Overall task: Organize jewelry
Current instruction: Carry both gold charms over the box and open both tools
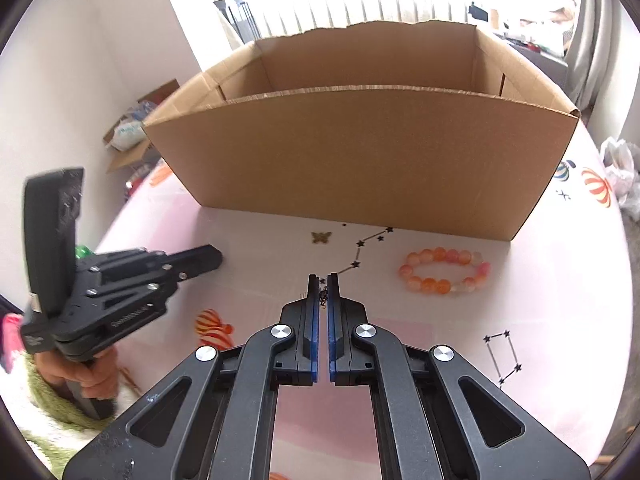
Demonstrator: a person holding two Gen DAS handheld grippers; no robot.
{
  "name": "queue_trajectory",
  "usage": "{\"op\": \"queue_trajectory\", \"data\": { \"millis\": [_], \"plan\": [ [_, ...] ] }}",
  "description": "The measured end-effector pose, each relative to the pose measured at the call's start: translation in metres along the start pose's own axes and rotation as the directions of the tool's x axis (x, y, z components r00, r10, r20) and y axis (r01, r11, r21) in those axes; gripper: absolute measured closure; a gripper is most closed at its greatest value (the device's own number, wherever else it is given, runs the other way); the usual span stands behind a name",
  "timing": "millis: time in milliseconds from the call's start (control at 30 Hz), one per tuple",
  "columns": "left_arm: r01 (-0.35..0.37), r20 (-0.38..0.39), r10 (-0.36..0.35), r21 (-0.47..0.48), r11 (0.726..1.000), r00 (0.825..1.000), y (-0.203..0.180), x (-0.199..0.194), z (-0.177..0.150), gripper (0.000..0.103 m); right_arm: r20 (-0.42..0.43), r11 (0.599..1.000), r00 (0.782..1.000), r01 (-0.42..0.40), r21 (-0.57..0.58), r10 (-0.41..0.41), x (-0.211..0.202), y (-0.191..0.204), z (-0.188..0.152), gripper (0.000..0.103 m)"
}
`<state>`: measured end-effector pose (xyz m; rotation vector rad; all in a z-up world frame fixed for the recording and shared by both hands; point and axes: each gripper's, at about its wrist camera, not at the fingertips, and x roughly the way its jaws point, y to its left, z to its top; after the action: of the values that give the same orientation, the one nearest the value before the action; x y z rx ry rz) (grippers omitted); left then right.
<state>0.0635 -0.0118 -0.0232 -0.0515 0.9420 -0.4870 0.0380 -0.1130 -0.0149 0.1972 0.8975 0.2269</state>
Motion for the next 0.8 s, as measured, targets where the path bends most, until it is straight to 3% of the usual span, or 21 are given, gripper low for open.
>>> {"op": "queue_trajectory", "data": {
  "millis": [267, 400, 500, 667, 800],
  "plan": [
    [0.051, 0.135, -0.053, 0.024, 0.998, 0.989, -0.002, -0.059, 0.016, 0.099, 0.122, 0.996, 0.989, -0.087, -0.010, 0.088, -0.039, 0.007, 0.033, 0.101],
    [0.087, 0.211, -0.101, 0.075, 0.993, 0.972, -0.009, -0.096, 0.043, 0.099, 0.194, 0.991, 0.972, -0.122, -0.060, 0.131, -0.057, 0.011, 0.061, 0.101],
    [0.103, 0.232, -0.129, 0.119, 0.988, 0.964, -0.018, -0.108, 0.073, 0.099, 0.199, 0.986, 0.967, -0.148, -0.081, 0.162, -0.056, 0.010, 0.094, 0.101],
    [0.126, 0.092, -0.138, 0.124, 0.984, 0.986, -0.027, -0.072, 0.124, 0.098, 0.059, 0.983, 0.982, -0.175, -0.054, 0.178, -0.020, -0.011, 0.139, 0.101],
    [0.170, -0.090, -0.161, 0.106, 0.980, 0.983, -0.031, -0.019, 0.149, 0.098, -0.116, 0.989, 0.983, -0.146, -0.013, 0.143, 0.023, -0.031, 0.157, 0.101]
  ]
}}
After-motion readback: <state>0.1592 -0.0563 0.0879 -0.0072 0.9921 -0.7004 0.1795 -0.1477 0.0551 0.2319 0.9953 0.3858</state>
